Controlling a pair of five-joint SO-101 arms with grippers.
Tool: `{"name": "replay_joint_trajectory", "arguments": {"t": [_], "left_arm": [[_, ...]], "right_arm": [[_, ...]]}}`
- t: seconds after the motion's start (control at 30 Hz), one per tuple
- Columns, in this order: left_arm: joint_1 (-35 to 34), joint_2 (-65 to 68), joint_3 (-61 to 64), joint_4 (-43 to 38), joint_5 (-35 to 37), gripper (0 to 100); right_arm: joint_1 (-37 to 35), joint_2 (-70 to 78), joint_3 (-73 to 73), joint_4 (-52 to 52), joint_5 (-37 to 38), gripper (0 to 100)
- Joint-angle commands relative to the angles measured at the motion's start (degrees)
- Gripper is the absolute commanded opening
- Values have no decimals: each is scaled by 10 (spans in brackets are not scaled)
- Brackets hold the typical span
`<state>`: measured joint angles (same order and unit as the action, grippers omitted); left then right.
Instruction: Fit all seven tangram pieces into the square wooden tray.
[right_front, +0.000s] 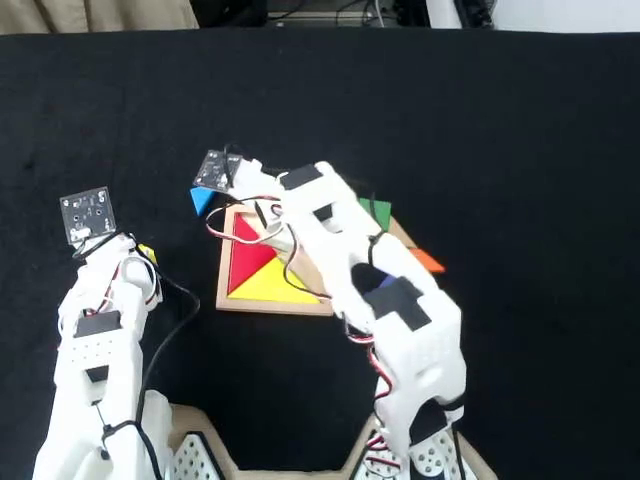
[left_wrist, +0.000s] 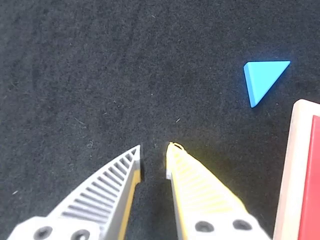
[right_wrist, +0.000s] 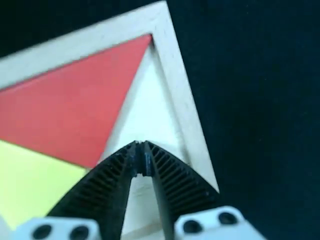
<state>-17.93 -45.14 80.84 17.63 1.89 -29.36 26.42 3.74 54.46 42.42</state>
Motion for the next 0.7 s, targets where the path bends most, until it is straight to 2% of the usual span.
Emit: {"name": "replay_joint_trajectory", "arguments": {"t": [0.0,0.2,0.37,0.5,0.6,0.67], "left_arm": [[8,-11,-3,-11,4,98],[8,-11,-3,-11,4,98],[8,-11,-3,-11,4,98],[8,-11,-3,-11,4,98],[8,-11,-3,-11,4,98],[8,-11,-3,-10,3,98]], "right_arm": [[-41,-7,-15,17,-6,11],[-37,-58,-15,46,-6,11],[41,-157,-15,88,-12,11],[86,-276,8,163,-41,11],[89,-369,83,204,35,11],[98,-425,157,187,99,11]]}}
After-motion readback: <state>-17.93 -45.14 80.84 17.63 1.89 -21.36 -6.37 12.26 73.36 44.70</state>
